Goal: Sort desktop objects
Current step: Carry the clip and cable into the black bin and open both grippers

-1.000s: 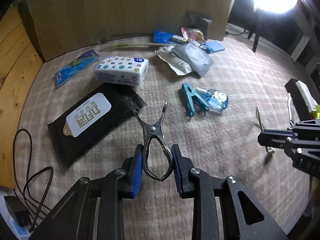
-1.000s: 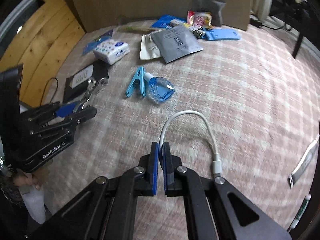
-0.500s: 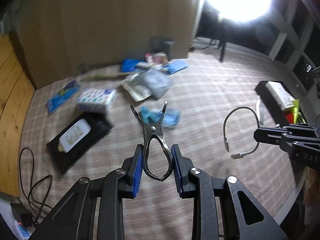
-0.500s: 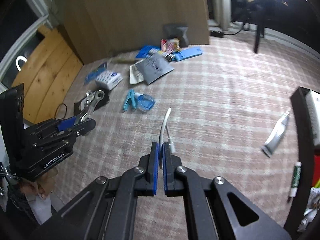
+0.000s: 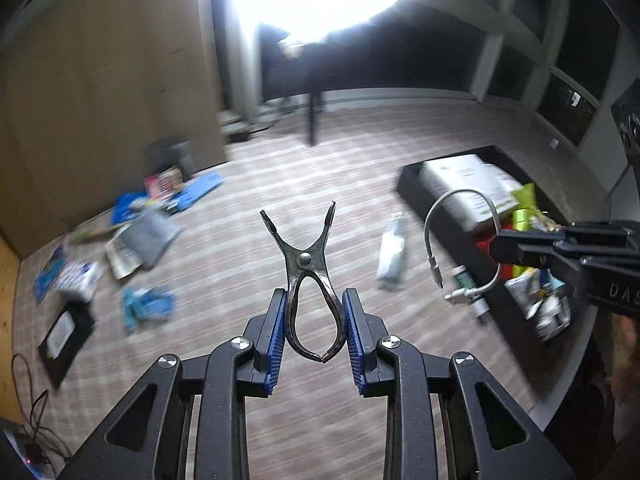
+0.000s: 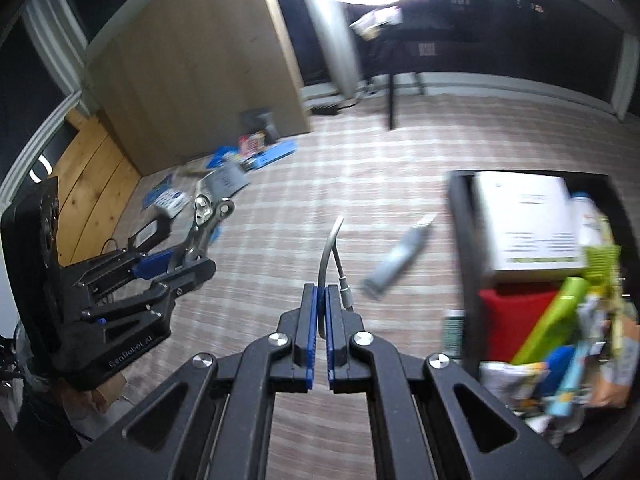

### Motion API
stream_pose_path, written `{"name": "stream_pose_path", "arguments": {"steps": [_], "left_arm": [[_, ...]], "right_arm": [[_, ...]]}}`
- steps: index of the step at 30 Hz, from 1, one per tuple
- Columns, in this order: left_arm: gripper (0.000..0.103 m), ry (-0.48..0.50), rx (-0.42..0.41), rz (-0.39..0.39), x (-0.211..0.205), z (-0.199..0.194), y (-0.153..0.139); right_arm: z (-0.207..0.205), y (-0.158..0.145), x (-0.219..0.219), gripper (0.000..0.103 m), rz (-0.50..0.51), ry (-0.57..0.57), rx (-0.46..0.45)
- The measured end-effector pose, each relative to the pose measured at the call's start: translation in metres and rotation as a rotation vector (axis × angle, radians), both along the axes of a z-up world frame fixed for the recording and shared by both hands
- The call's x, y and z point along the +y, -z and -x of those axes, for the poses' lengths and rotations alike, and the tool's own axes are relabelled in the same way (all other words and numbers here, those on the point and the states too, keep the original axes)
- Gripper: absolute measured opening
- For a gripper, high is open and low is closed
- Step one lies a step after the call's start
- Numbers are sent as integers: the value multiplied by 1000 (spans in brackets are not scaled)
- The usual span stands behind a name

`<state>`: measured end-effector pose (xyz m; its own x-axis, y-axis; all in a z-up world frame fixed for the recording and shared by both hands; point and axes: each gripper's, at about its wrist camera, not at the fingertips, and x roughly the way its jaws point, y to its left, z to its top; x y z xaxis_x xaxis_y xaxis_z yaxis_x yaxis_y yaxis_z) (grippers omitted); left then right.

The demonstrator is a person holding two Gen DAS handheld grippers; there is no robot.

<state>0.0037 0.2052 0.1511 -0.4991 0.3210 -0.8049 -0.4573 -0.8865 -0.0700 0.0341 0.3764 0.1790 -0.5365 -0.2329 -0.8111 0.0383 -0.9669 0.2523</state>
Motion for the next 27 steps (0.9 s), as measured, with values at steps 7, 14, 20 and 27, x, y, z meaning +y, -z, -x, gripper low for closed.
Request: {"name": "stream_pose_path", "arguments": {"steps": [7,14,20,27], "left_arm": [[26,94,10,-25,104,-16,-10],[26,199,4,-35,191,-33,-10],[26,270,-3,-28,251,-49,-6],[48,296,-13,-1,284,-58,1]], "right_arm": [[-25,-17,103,4,-38,124,26],[-45,-22,194,4,-75,238,26],[-59,-12,240,4,-90,302,2],[-62,2,254,21,-102,318,-44]]}}
